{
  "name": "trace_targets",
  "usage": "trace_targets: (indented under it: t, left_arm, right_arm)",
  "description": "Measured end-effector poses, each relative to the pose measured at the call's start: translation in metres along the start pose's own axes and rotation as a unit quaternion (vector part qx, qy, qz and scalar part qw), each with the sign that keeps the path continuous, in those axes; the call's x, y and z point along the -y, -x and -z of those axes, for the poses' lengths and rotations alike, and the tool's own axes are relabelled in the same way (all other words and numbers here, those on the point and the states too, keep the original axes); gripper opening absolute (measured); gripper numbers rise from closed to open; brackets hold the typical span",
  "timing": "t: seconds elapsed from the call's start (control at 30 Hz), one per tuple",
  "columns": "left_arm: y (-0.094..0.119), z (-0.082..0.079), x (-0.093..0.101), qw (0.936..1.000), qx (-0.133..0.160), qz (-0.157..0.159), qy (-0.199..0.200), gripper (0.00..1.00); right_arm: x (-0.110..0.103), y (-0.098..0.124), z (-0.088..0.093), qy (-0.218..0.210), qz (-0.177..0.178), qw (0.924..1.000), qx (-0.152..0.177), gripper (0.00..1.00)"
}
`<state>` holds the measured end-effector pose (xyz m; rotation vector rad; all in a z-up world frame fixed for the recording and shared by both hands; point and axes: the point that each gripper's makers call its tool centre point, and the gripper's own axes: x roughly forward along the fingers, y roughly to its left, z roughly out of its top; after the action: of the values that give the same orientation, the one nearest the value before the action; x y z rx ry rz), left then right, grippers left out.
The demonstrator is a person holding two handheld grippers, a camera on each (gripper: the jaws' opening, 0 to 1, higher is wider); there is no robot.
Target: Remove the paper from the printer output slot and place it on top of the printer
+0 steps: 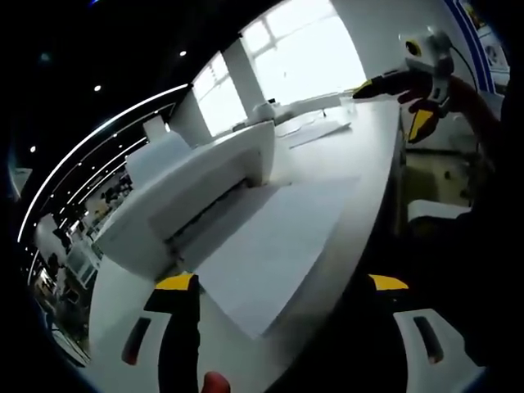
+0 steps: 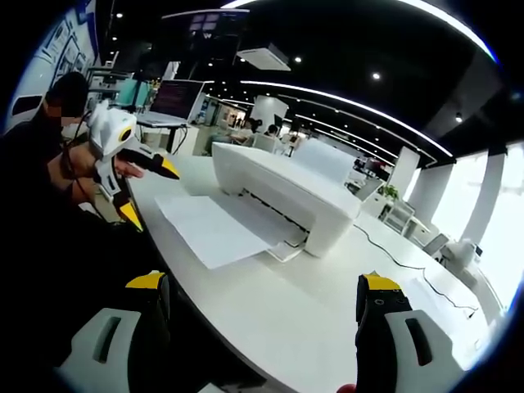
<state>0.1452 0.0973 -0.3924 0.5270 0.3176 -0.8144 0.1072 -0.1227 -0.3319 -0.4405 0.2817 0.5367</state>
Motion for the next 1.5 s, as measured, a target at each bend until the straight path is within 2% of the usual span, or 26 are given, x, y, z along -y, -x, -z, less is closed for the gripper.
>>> trace_targets:
  t: [0.77, 1.03, 1.37, 1.5]
  left_arm:
    - [-0.0037, 0.0002, 0.0001, 0.9998, 0.002, 0.001, 0.019, 0.97]
    - [-0.0055, 0.0029, 0.0003, 0.9998, -0.001, 0.002, 0.021, 0.97]
    - [-0.0051, -0.0065, 0.0007, 0.9997, 0.012, -0.005, 0.018, 0.95]
    - [-0.0054, -0.0063, 0.0014, 0.9999, 0.009, -0.008, 0.011, 0.95]
  right_arm:
    - [0.0004, -0.0002, -0.0004, 0.001, 0.001, 1.0000, 0.000, 0.90]
    - [0.0007, 0.0001, -0.0005, 0.002, 0.001, 1.0000, 0.000, 0.90]
    - [-0.0005, 0.0006, -0.0016, 0.002, 0.000, 1.0000, 0.001, 0.90]
    - [0.0004, 0.0013, -0.0022, 0.003, 0.002, 1.0000, 0.002, 0.90]
